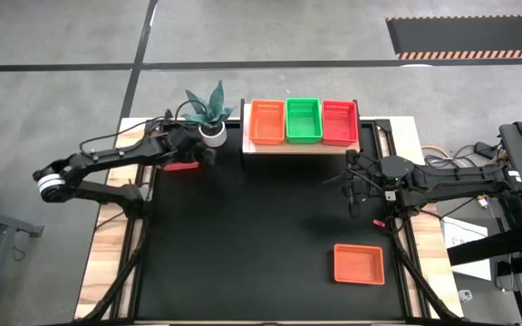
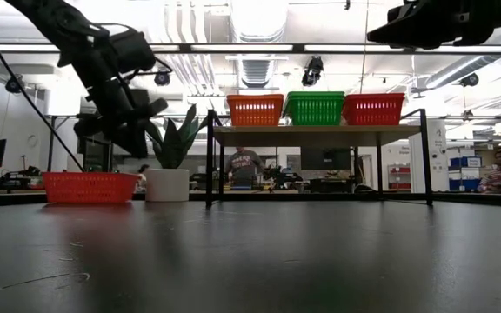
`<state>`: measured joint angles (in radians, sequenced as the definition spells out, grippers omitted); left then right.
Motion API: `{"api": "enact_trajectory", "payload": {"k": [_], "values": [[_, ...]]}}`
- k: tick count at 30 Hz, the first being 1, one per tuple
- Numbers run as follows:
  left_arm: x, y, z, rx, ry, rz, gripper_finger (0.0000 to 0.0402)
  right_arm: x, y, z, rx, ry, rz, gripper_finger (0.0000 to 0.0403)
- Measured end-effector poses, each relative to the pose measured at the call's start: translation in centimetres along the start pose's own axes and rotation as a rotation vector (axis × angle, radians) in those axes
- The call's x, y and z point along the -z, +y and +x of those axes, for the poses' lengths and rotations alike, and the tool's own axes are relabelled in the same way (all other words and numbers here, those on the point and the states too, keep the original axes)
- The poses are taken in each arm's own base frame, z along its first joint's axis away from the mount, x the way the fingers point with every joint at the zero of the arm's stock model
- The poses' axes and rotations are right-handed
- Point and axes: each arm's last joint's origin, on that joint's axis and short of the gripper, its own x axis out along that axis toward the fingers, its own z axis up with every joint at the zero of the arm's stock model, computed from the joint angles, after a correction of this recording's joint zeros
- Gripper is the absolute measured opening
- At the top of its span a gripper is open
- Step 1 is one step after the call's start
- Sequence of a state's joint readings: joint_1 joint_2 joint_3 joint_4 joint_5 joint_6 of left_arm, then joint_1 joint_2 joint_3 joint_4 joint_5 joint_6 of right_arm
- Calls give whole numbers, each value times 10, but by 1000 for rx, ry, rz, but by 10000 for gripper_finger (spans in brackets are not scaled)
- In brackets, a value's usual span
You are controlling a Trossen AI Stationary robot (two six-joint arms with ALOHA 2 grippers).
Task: Stack baskets on shelf by color
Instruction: Stack the red bin on top of the red bins on the shelf
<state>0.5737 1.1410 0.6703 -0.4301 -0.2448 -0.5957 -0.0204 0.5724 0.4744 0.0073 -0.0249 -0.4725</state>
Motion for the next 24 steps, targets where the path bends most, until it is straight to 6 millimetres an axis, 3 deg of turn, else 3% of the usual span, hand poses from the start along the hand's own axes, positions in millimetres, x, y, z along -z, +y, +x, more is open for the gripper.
{"api": "enact_trajectory", "payload": {"k": [10, 24], "values": [[1, 4, 13, -164, -42, 14, 127, 0, 0, 0, 0, 2, 0, 9], [13, 3, 40, -220, 71, 23, 134, 0, 0, 0, 0, 3, -3, 9]]}}
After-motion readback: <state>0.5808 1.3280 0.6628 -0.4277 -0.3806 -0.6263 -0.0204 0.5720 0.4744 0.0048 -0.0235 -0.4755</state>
